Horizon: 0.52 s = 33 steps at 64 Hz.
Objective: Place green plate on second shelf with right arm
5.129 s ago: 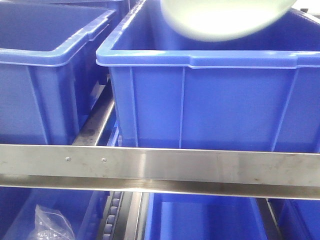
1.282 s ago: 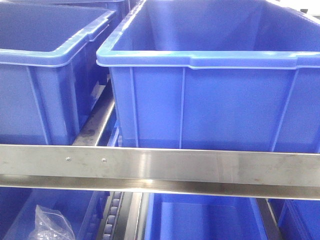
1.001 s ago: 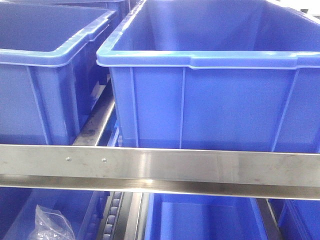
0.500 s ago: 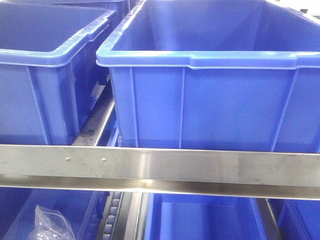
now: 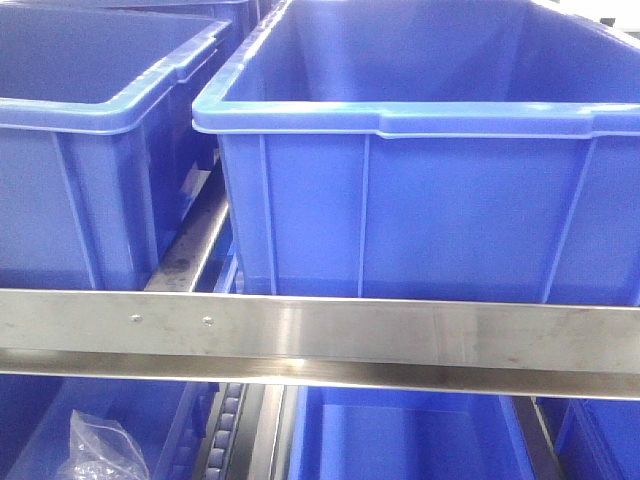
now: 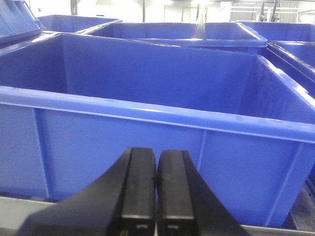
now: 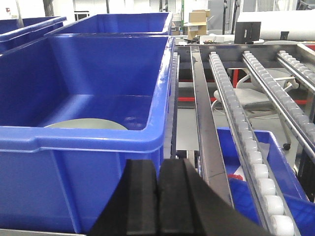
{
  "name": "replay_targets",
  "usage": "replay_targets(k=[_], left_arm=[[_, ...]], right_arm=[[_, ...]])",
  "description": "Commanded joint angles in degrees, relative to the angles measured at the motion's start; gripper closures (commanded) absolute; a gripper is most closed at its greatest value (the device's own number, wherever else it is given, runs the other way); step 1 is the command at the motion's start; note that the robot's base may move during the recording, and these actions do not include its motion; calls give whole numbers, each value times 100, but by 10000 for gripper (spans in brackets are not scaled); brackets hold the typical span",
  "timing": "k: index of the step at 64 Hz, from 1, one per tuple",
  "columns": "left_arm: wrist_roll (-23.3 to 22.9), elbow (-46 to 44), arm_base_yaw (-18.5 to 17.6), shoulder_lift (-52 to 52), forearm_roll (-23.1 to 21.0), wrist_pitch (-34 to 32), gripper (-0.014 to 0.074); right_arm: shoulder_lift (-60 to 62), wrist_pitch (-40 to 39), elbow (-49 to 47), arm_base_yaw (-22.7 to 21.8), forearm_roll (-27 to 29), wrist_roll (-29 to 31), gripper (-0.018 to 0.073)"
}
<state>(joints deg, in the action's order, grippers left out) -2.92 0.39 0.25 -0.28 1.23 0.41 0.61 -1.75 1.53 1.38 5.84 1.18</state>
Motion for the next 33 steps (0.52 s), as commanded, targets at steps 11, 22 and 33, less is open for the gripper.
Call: replay_targets(k=[11,22,33], left_arm=[[-36,240,-6,-20,-27,-466,466],[-36,240,-6,-20,-27,-466,466],[-36,240,-6,-20,-27,-466,466]], right_arm=[[114,-447,-94,-3,-17,34,505],[114,-447,-94,-3,-17,34,505],[114,-447,-94,-3,-17,34,505]])
